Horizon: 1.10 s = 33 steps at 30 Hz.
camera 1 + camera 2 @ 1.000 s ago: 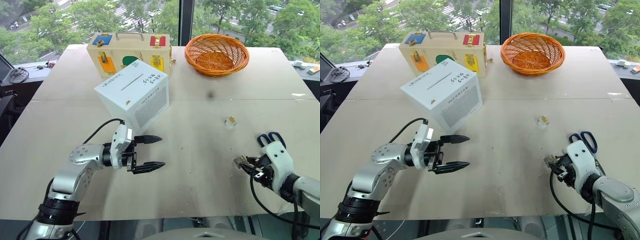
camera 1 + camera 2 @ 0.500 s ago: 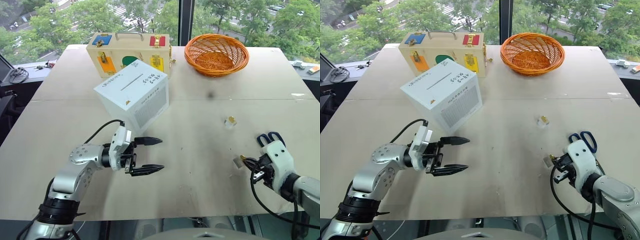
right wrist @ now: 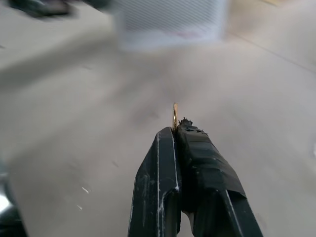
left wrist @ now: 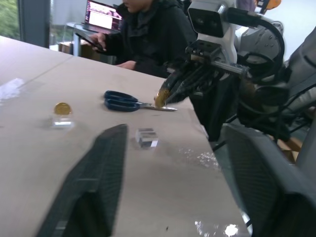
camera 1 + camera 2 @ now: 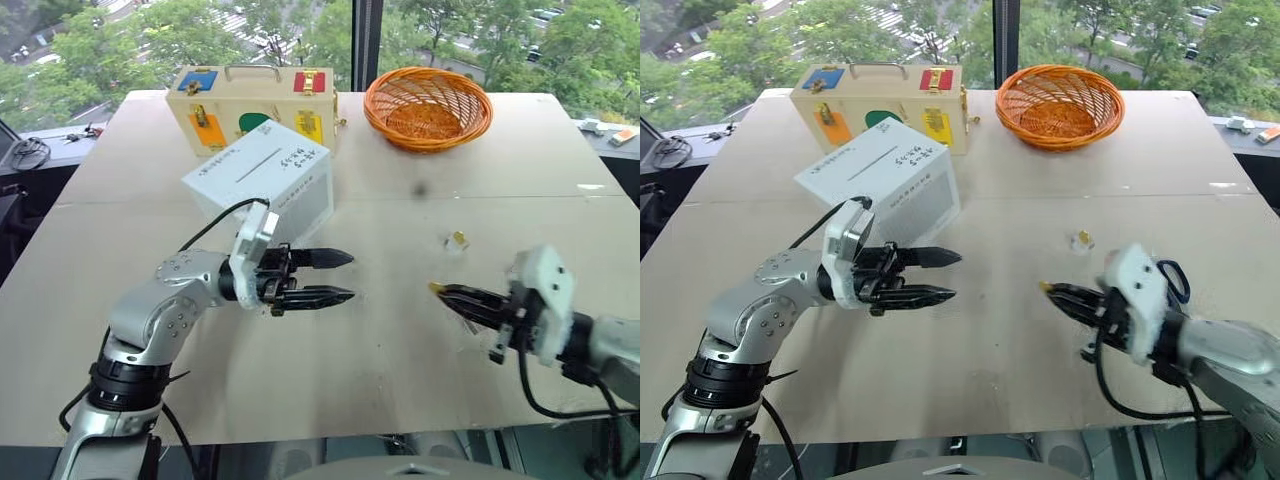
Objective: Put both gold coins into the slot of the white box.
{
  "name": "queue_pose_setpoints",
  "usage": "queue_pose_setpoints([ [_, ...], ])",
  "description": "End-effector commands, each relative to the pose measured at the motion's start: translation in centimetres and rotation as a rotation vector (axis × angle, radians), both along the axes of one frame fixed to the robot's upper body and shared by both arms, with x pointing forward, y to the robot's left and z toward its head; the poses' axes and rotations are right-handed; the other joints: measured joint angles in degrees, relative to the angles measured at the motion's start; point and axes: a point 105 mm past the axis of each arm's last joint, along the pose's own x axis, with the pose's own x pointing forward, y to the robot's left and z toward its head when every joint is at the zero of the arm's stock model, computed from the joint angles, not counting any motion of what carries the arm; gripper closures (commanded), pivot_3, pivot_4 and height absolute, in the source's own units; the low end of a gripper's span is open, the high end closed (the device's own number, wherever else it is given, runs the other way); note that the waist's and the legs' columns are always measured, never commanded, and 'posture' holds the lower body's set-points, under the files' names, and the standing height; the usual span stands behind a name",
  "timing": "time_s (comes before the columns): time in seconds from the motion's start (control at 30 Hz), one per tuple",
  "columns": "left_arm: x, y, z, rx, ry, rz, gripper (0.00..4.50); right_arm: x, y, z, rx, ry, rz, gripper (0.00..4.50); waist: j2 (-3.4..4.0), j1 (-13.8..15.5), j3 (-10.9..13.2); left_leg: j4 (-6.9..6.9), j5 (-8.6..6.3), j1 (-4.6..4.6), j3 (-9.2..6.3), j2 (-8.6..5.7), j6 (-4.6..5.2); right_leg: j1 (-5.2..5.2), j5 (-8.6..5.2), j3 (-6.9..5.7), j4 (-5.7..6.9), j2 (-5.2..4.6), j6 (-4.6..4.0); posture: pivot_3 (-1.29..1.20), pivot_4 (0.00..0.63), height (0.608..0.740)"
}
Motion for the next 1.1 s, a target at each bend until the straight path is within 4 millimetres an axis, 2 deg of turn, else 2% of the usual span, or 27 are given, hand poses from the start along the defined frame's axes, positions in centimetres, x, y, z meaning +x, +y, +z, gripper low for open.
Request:
queue_pose_setpoints([
  [0.03, -0.5, -0.7, 1.1, -0.007, -0.016, -0.038, 1.28, 0.6, 1.5, 0.4, 0.007, -0.021, 0.06, 4.5, 0.0, 0.2, 0.0, 0.0, 0.0, -0.02, 0.0, 0.0, 0.0, 0.0, 0.01, -0.07, 0.0, 0.0, -0.01, 0.0, 0.15, 0.74],
  [0.17, -0.7, -1.2, 1.5, -0.01, -0.01, -0.057, 1.28, 1.0, 2.6, 0.7, 0.009, -0.036, 0.116, 4.5, -0.01, 0.5, 0.0, 0.0, 0.0, -0.09, -0.01, -0.03, 0.0, 0.0, 0.02, -0.12, -0.01, -0.05, -0.03, 0.0, 0.15, 0.74],
  [0.2, -0.7, -1.3, 1.5, -0.009, -0.011, -0.059, 1.82, 1.1, 2.8, 0.7, 0.009, -0.038, 0.127, 4.5, -0.01, 0.5, 0.0, 0.0, 0.0, -0.1, -0.03, -0.04, 0.0, 0.0, 0.03, -0.1, -0.02, -0.07, -0.05, 0.0, 0.15, 0.74],
  [0.27, -0.7, -1.4, 1.6, -0.004, -0.017, -0.056, 2.55, 1.1, 3.1, 0.7, 0.012, -0.041, 0.146, 4.5, -0.02, 0.4, 0.0, 0.0, 0.0, -0.11, -0.03, -0.05, 0.0, 0.0, 0.06, -0.06, -0.04, -0.08, -0.05, 0.0, 0.15, 0.74],
  [0.6, -0.7, -1.7, 0.9, 0.029, -0.032, -0.057, 2.55, 1.1, 3.6, 0.8, 0.033, -0.066, 0.187, 4.5, -0.01, 0.3, 0.0, 0.01, 0.0, -0.08, -0.04, -0.05, 0.0, 0.0, 0.05, -0.07, -0.01, -0.07, -0.06, 0.0, 0.15, 0.74],
  [1.1, -0.4, -1.8, 0.2, 0.04, -0.038, -0.065, 2.55, 0.2, 4.5, 2.9, 0.074, -0.094, 0.257, 4.5, -0.01, 0.4, 0.0, 0.01, 0.0, -0.08, -0.04, -0.05, 0.0, 0.0, 0.08, -0.07, -0.01, -0.08, -0.12, 0.0, 0.15, 0.74],
])
